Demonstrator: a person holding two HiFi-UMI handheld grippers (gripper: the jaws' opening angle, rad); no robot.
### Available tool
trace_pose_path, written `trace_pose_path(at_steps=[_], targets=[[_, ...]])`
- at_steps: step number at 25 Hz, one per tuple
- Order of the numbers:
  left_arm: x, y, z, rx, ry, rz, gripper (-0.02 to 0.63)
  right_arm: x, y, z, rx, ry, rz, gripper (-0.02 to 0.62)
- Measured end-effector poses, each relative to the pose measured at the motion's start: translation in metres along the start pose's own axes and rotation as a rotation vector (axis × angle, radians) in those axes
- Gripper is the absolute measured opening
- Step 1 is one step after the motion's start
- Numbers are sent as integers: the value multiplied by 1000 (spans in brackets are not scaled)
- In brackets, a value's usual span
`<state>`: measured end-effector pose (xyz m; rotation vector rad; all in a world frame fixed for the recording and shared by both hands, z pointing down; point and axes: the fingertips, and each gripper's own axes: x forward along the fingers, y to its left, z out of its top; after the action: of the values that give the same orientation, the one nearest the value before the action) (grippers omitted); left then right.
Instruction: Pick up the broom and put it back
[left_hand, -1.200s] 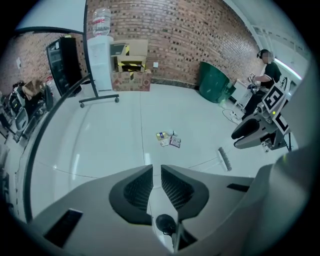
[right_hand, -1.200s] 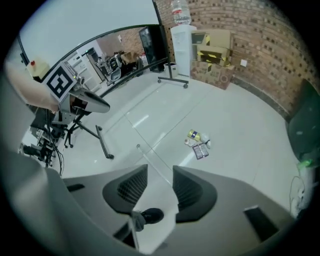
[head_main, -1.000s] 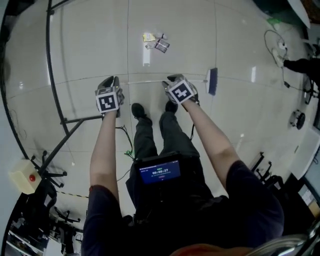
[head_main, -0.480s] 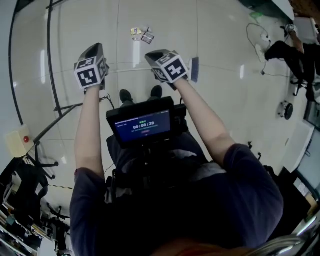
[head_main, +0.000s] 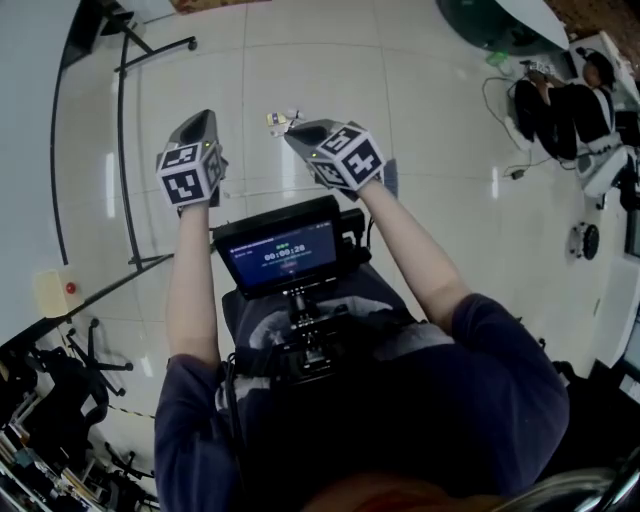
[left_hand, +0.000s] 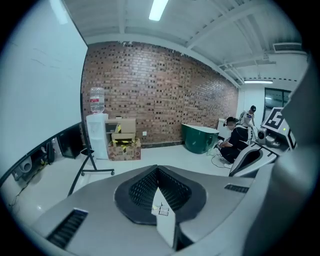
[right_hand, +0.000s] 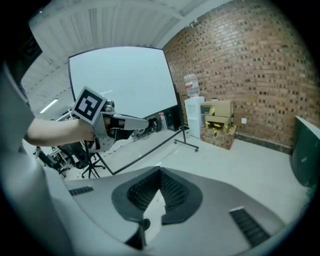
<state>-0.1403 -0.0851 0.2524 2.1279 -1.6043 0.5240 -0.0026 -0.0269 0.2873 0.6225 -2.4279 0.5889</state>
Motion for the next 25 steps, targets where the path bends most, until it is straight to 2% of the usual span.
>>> trace_pose_path(at_steps=[3,6,14,20,25], targets=[[-19,-35,32,69,-68,-8,5,-39,3,16,-46,-90,1,9],[-39,-57,48,99,-98,-26,5,-61,16,32,-68,-152,26,9],[-74,-81,86,130,-161,-31,5,-81,43,56,-95,-191,125,9],[-93,-79,75,142,-166,10,5,-78,53,49,-117,-185,166,9],[-150,-75,54,132,-225,13,5,-91,101,31,-148,-191,143,9]])
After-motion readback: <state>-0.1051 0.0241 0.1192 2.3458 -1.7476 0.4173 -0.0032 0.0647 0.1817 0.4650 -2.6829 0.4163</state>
